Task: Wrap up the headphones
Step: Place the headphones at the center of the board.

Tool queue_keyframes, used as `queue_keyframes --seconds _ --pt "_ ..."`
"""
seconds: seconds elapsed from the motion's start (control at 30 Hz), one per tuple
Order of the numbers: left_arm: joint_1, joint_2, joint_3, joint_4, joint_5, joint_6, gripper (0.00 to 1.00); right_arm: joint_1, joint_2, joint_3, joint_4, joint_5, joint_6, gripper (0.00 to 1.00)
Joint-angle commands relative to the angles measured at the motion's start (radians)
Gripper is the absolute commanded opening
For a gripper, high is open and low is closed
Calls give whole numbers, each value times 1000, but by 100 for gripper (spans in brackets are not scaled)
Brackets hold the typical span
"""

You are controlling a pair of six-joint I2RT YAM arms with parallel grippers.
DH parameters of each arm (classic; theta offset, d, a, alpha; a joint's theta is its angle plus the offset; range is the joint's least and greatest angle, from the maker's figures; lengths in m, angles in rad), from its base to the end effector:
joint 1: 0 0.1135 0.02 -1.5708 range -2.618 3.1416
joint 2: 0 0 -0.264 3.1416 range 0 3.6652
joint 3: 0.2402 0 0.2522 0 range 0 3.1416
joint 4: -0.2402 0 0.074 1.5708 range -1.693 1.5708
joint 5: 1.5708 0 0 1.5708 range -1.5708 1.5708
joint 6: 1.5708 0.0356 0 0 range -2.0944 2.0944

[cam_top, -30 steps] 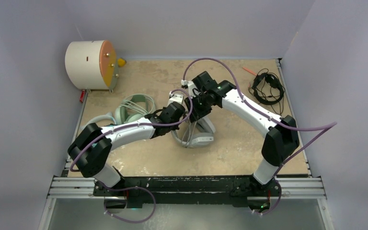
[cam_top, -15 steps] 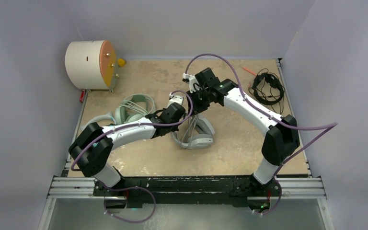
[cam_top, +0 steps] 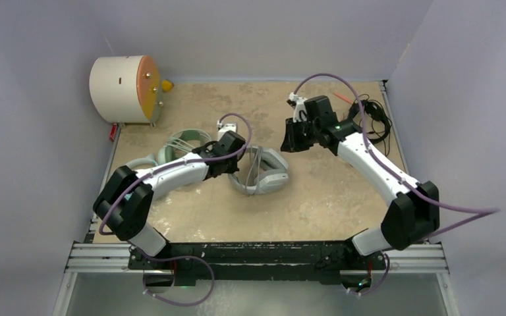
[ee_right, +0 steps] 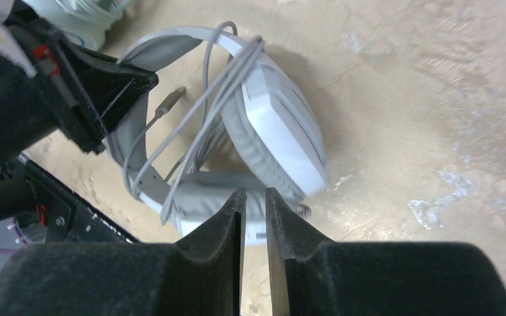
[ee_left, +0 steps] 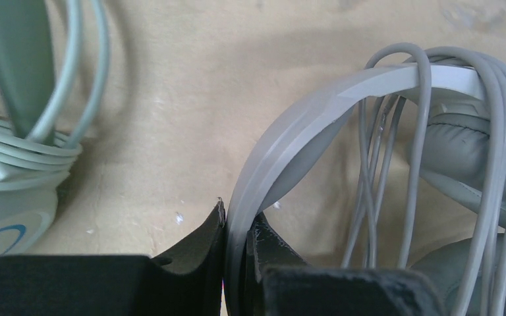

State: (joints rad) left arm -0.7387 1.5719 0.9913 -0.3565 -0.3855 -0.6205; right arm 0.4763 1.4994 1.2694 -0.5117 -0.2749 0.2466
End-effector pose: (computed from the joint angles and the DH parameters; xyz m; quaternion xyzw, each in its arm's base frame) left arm 0.2466 -0.2065 0.2071 -0.0045 0.9345 -0.0506 0.3523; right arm 0.2917 0.1613 0.3063 -0.1587 0.8944 0.2584 0.3289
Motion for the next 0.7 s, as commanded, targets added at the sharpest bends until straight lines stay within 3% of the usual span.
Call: queue_keyframes --seconds 0.0,0.27,0.47,0.53,0.67 --pt "95 11 46 74 80 -85 0 -20 -81 -37 66 16 28 19" --pt "186 154 130 105 42 -85 0 -53 -179 -106 87 83 36 21" --pt "269 306 292 125 80 -73 0 -54 -294 -244 165 102 52 22" --pt "285 341 327 148 93 -61 5 -54 -333 -297 178 140 44 24" --pt "290 394 447 61 130 -32 30 -54 -399 -398 203 115 5 42"
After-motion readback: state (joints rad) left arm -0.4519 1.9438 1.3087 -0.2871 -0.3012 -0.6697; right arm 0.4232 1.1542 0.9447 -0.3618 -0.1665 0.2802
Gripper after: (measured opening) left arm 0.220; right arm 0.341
